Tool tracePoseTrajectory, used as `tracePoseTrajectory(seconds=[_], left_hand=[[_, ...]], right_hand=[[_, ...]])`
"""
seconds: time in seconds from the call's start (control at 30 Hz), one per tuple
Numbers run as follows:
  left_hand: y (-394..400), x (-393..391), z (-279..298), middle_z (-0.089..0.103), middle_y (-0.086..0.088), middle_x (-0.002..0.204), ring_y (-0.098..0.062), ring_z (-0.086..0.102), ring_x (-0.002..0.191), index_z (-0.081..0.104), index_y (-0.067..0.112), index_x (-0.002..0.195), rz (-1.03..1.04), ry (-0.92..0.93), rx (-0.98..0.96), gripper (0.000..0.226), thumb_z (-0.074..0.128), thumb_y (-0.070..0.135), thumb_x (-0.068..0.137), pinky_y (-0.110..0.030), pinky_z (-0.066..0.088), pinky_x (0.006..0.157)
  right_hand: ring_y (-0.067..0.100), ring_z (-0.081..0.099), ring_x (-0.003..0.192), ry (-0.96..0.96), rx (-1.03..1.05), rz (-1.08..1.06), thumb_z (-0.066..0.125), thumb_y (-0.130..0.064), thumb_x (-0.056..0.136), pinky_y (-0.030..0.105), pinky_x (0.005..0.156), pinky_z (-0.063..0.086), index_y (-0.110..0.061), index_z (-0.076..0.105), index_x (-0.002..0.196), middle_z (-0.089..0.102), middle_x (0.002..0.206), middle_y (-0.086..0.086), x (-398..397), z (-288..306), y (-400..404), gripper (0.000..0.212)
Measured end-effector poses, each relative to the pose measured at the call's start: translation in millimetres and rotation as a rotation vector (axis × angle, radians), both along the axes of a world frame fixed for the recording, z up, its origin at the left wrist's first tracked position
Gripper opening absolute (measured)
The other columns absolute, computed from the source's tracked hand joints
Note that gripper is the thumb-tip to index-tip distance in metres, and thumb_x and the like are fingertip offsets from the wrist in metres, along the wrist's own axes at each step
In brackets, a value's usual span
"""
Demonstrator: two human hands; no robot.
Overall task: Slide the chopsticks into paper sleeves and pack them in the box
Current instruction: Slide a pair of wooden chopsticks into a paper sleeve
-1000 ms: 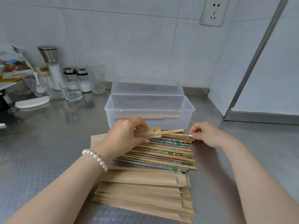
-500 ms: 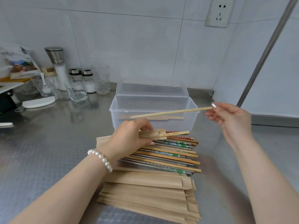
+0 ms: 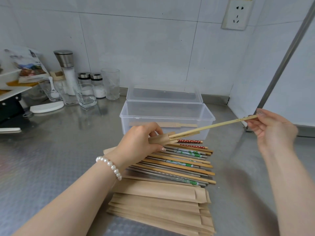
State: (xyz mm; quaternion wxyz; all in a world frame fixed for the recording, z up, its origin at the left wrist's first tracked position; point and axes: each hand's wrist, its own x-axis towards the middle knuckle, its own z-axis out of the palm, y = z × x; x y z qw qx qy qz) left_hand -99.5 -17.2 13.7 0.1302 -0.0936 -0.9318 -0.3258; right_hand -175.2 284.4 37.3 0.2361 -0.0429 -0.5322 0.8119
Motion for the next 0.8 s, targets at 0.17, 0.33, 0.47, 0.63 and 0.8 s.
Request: tracePoseTrajectory(seconds=[0.17, 0.33, 0.47, 0.63, 0.8], left_hand=[[0, 0, -1, 0.054, 0.017, 0.076, -0.001, 0.048, 0.065, 0.057, 0.032, 0.091, -0.009, 0.002, 0.014, 0.034, 0.08, 0.028, 0.066, -0.025, 0.041, 0.063], [2, 2, -1, 0.051, 0.019, 0.073, -0.005, 0.049, 0.067, 0.062, 0.025, 0.096, -0.022, 0.05, 0.009, 0.034, 0.08, 0.026, 0.066, -0.028, 0.045, 0.066], [2, 2, -1, 0.054, 0.013, 0.076, -0.016, 0.053, 0.072, 0.064, 0.021, 0.097, -0.02, 0.097, -0.017, 0.033, 0.079, 0.024, 0.068, -0.029, 0.046, 0.069], [3, 1, -3, 0.055, 0.01, 0.078, -0.01, 0.047, 0.067, 0.064, 0.02, 0.096, -0.037, 0.101, -0.043, 0.032, 0.079, 0.023, 0.067, -0.027, 0.043, 0.067], [3, 1, -4, 0.052, 0.017, 0.074, -0.002, 0.047, 0.065, 0.065, 0.02, 0.095, -0.054, 0.085, -0.029, 0.031, 0.079, 0.022, 0.068, -0.024, 0.039, 0.065]], right_hand=[[0.014, 0.063, 0.049, -0.003, 0.005, -0.032, 0.054, 0.003, 0.085, 0.02, 0.054, 0.053, -0.009, 0.064, 0.077, 0.066, 0.057, -0.001, -2, -2, 1, 0.018], [0.015, 0.067, 0.051, -0.068, 0.128, 0.157, 0.053, 0.003, 0.085, 0.019, 0.05, 0.052, -0.007, 0.062, 0.08, 0.068, 0.054, 0.001, 5, 0, -13, 0.015], [0.018, 0.07, 0.058, -0.198, 0.319, 0.457, 0.055, 0.004, 0.082, 0.018, 0.049, 0.053, -0.004, 0.063, 0.08, 0.071, 0.062, 0.007, 12, -1, -32, 0.011], [0.023, 0.072, 0.065, -0.243, 0.428, 0.603, 0.065, -0.002, 0.07, 0.021, 0.052, 0.056, -0.002, 0.067, 0.08, 0.072, 0.069, 0.014, 15, -9, -50, 0.01], [0.022, 0.072, 0.068, -0.25, 0.431, 0.624, 0.064, 0.002, 0.073, 0.022, 0.055, 0.058, -0.002, 0.068, 0.08, 0.073, 0.072, 0.013, 14, -15, -58, 0.009]])
